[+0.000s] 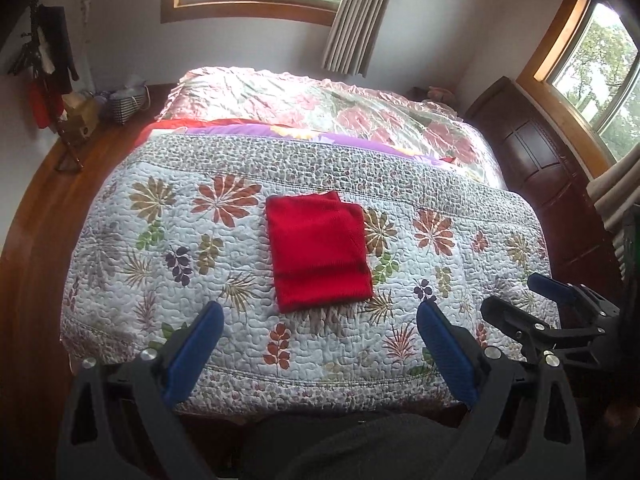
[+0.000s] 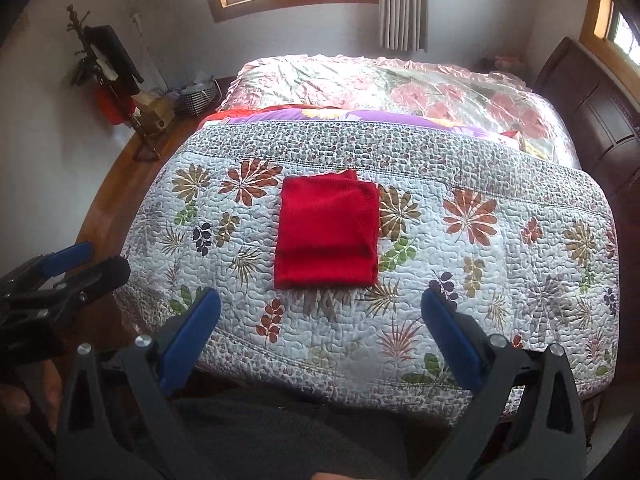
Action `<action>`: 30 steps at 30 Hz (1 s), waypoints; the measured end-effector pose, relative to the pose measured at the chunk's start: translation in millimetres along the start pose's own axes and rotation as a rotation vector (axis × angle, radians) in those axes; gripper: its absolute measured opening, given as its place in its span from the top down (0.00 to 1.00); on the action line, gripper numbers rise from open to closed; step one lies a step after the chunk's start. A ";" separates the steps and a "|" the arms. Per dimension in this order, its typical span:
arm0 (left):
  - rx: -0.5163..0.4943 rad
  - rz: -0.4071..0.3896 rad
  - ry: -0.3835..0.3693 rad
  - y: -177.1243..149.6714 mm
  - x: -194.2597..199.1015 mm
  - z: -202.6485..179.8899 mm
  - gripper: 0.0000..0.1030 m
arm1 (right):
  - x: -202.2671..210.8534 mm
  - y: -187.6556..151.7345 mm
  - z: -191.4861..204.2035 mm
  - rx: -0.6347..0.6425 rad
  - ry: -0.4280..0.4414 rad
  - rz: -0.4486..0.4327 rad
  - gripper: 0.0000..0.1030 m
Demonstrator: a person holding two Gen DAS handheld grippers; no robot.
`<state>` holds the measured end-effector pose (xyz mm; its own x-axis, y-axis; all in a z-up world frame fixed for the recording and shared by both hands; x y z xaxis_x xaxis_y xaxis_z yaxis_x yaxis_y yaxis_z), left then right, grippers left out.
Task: Fold small clothes
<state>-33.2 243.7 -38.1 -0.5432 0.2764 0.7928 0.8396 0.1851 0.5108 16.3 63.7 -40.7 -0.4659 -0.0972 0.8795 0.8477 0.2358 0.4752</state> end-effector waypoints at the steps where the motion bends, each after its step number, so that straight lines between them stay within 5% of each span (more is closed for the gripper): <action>1: 0.001 0.003 -0.002 0.1 -0.4 0.1 0.05 | 0.4 0.1 0.4 0.000 -0.006 -0.003 0.03; 12: -0.007 0.036 -0.026 0.6 -6.9 -1.1 0.05 | 2.8 3.0 0.0 0.003 -0.075 -0.027 0.03; 30: -0.033 0.066 -0.021 5.7 -11.4 -2.7 0.05 | 8.2 11.0 -0.3 -0.011 -0.074 -0.056 0.03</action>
<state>-22.2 239.1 -43.3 -0.4861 0.3065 0.8184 0.8733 0.1347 0.4683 21.9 65.2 -28.3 -0.5293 -0.0385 0.8476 0.8226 0.2212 0.5238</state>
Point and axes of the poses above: each gripper's, at about its wrist camera, not at the fingertips, and x roughly against the way its jaws point, z to its left, y to its top, the point moved 3 cm from there along -x, roughly the way its jaws point, and after that the axes turned 9 degrees about -y, right-handed, at the moved point
